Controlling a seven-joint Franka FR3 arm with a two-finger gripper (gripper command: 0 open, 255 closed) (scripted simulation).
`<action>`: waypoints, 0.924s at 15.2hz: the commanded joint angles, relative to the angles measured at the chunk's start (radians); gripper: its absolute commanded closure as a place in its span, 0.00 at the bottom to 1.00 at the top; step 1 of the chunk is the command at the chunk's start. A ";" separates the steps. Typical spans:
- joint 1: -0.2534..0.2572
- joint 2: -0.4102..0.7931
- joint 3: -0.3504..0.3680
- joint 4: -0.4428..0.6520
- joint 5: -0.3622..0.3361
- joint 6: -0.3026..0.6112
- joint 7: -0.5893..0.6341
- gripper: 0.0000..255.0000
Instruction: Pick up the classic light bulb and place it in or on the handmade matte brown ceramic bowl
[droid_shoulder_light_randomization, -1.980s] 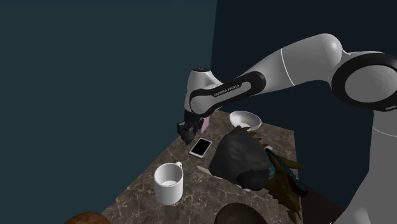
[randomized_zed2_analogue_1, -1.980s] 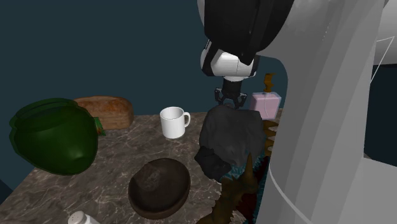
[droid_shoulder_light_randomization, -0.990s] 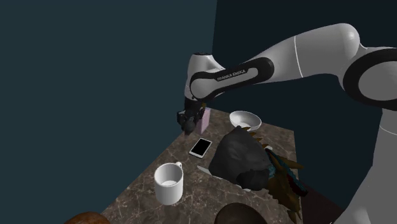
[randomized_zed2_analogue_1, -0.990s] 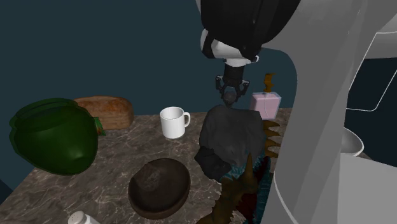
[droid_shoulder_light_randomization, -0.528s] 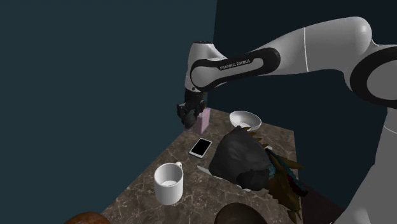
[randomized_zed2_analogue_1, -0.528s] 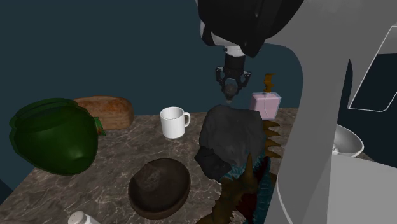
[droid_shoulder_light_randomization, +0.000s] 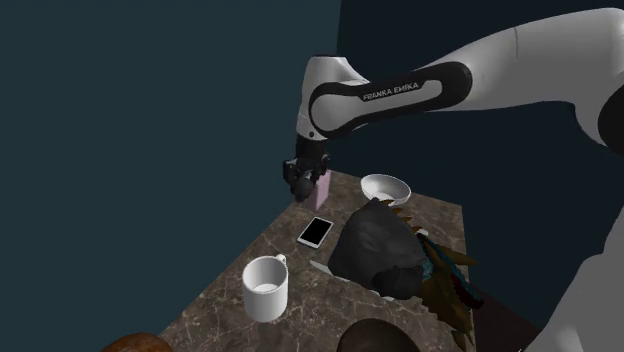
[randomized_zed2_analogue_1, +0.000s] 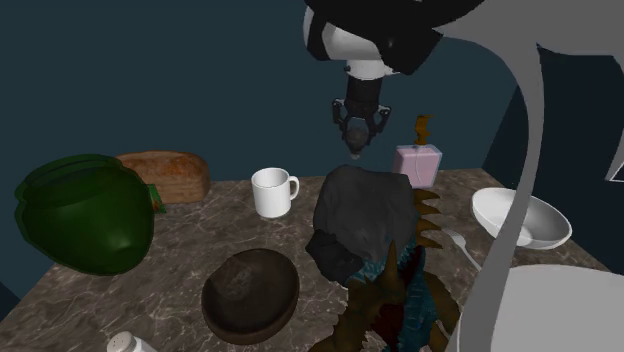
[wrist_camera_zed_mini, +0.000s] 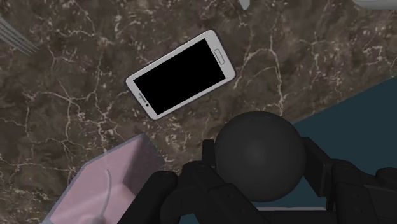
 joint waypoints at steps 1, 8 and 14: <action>0.009 -0.072 0.010 -0.088 0.008 0.017 0.018 1.00; 0.051 -0.306 0.051 -0.347 0.048 0.046 0.083 1.00; 0.102 -0.500 0.095 -0.522 0.097 0.033 0.146 1.00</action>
